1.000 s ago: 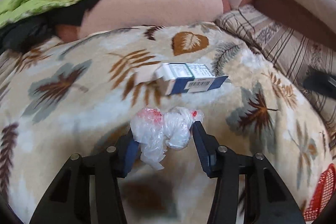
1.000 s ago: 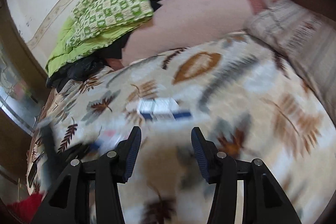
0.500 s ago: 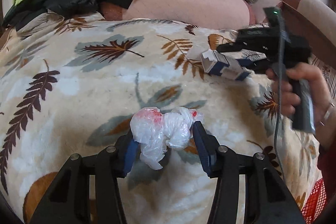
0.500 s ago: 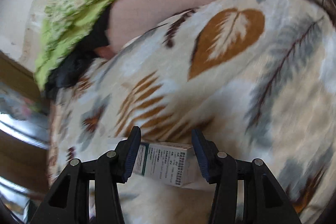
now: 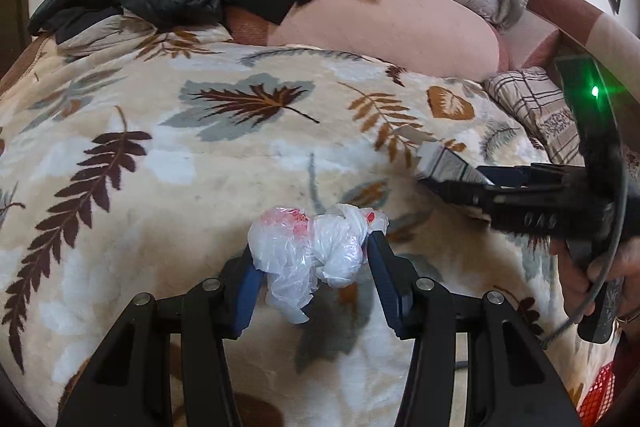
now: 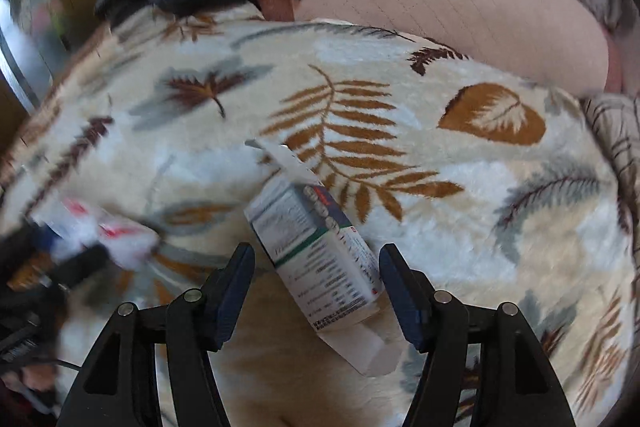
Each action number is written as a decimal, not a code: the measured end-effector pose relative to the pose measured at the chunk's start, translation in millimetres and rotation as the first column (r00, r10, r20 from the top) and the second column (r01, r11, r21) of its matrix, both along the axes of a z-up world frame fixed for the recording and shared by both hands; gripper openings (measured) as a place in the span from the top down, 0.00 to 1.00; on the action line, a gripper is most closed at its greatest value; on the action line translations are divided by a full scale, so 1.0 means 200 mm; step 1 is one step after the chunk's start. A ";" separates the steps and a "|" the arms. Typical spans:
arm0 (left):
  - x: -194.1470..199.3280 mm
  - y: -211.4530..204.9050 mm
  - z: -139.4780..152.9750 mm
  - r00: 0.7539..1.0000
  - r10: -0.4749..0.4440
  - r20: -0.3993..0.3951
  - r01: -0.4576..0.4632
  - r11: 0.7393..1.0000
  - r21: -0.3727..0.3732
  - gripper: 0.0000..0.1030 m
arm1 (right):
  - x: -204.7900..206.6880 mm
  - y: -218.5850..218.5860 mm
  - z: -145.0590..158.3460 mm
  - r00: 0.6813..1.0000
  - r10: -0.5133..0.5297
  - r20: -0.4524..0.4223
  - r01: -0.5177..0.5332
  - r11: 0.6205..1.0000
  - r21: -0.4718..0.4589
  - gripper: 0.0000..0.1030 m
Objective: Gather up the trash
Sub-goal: 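Grasp the clear plastic bag with the left tool while the right tool grasps the blue-white medicine box, then hold the plastic bag and medicine box lifted above the bed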
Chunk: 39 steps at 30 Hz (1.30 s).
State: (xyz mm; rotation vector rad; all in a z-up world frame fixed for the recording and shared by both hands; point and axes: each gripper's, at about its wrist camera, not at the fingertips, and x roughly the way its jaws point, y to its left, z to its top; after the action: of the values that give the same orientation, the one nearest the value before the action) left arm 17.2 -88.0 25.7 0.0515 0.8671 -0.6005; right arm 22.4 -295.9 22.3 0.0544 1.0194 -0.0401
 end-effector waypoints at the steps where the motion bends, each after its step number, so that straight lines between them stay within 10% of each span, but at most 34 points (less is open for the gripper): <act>1: 0.00 0.00 0.00 1.000 0.003 0.000 -0.003 1.000 0.003 0.51 | 0.00 -0.01 -0.02 1.000 -0.016 0.008 0.016 1.000 -0.016 0.33; 8: -0.01 -0.01 -0.01 1.000 -0.005 0.023 0.005 1.000 0.014 0.51 | -0.06 -0.06 -0.04 0.991 -0.109 0.073 0.111 0.994 -0.015 0.53; 19: -0.14 -0.05 0.08 0.991 -0.039 0.128 0.034 0.999 0.038 0.51 | -0.63 0.15 0.25 0.908 -0.366 0.205 0.359 0.931 0.070 0.53; 39: -0.77 -0.04 0.35 0.937 -0.227 0.264 0.215 0.974 0.074 0.51 | -1.50 0.34 0.42 0.815 -0.539 0.213 0.506 0.841 0.192 0.53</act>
State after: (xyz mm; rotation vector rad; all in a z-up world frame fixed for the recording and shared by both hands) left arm -136.6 -95.6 96.1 0.2693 0.6114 -0.7657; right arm -277.3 -228.7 106.8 0.4502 0.7153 -0.4650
